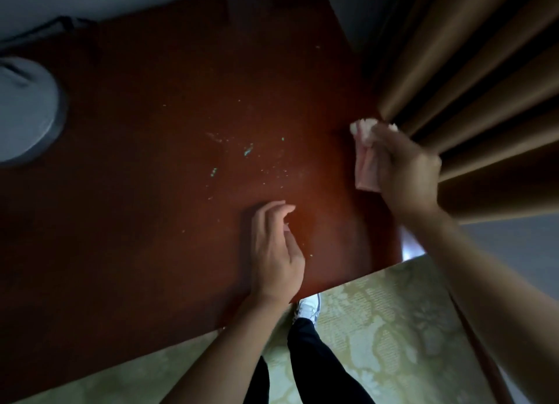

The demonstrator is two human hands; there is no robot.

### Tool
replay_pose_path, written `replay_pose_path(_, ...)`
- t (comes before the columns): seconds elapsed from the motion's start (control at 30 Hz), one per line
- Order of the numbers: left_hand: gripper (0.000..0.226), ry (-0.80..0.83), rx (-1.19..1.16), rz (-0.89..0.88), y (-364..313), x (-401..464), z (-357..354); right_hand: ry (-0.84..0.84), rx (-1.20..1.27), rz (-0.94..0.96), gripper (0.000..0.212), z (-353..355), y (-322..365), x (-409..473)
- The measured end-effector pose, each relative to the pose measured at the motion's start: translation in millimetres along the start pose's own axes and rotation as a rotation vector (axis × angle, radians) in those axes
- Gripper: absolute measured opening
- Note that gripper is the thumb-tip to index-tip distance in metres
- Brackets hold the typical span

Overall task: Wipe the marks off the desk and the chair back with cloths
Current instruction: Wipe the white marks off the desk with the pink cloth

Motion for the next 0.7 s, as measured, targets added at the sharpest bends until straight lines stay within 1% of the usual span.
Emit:
replay_pose_path(0.07, 0.038, 0.056, -0.029, -0.059, 6.7, -3.3, 12.1, 0.041, 0.111, 0.014, 0.026, -0.1, 26.5, -47.4)
replay_pose_path(0.1, 0.038, 0.098, -0.011, -0.128, 5.8, -5.0, 19.6, 0.070, 0.158, 0.027, 0.024, -1.5, 42.3, -81.7)
replay_pose_path(0.13, 0.037, 0.113, 0.009, -0.183, 9.8, -6.0, 31.4, 0.082, 0.160, 0.087, 0.023, -9.0, 59.0, -114.2)
replay_pose_path(0.17, 0.037, 0.122, 0.027, -0.212, 17.4, -5.7, 40.9, 0.059, 0.185, 0.111, 0.023, -15.6, 71.4, -139.6)
replay_pose_path(0.23, 0.036, 0.106, 0.060, -0.214, 41.9, -4.2, 64.9, 0.050, 0.245, 0.134, 0.021, -34.0, 99.0, -167.4)
replay_pose_path(0.33, 0.033, 0.096, 0.140, -0.218, 74.1, -3.7, 94.6, 0.184, 0.199, 0.332, 0.017, -51.9, 134.2, -204.9)
replay_pose_path(0.37, 0.032, 0.110, 0.158, -0.226, 81.0, -3.5, 98.8, 0.229, 0.161, 0.333, 0.019, -52.2, 125.5, -194.2)
replay_pose_path(0.4, 0.031, 0.124, 0.171, -0.233, 88.4, -3.4, 103.3, 0.248, 0.095, 0.271, 0.021, -49.9, 111.8, -175.4)
replay_pose_path(0.43, 0.029, 0.135, 0.182, -0.234, 94.9, -2.7, 108.4, 0.194, 0.005, 0.180, 0.022, -42.7, 96.9, -151.4)
replay_pose_path(0.47, 0.028, 0.143, 0.202, -0.240, 101.5, -1.6, 115.1, 0.095, -0.064, 0.060, 0.022, -34.0, 84.3, -127.6)
replay_pose_path(0.5, 0.027, 0.135, 0.231, -0.240, 109.7, 1.1, 122.9, -0.019, -0.097, -0.059, 0.023, -27.7, 78.1, -107.5)
replay_pose_path(0.53, 0.026, 0.124, 0.265, -0.232, 116.5, 3.4, 128.6, -0.083, -0.095, -0.141, 0.024, -25.1, 81.5, -97.9)
replay_pose_path(0.57, 0.027, 0.114, 0.297, -0.221, 123.8, 6.2, 133.7, -0.095, -0.067, -0.158, 0.024, -31.9, 96.7, -99.0)
replay_pose_path(0.6, 0.029, 0.103, 0.326, -0.212, 131.7, 9.0, 138.0, -0.052, -0.034, -0.149, 0.024, -46.6, 118.3, -111.8)
replay_pose_path(0.63, 0.031, 0.100, 0.357, -0.206, 137.7, 10.6, 139.5, 0.006, -0.014, -0.092, 0.025, -61.1, 140.9, -130.5)
replay_pose_path(0.7, 0.033, 0.110, 0.390, -0.222, 145.7, 8.5, 141.2, 0.051, 0.025, 0.116, 0.025, -70.6, 177.5, -168.7)
Point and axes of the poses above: each hand's wrist, its own x-axis towards the middle knuckle, its own z-axis out of the back of the hand, y = z × x, the point moved 6 cm from there along x, towards the middle knuckle, and after that the axes turned 6 degrees about -y, right-handed, at the moved point
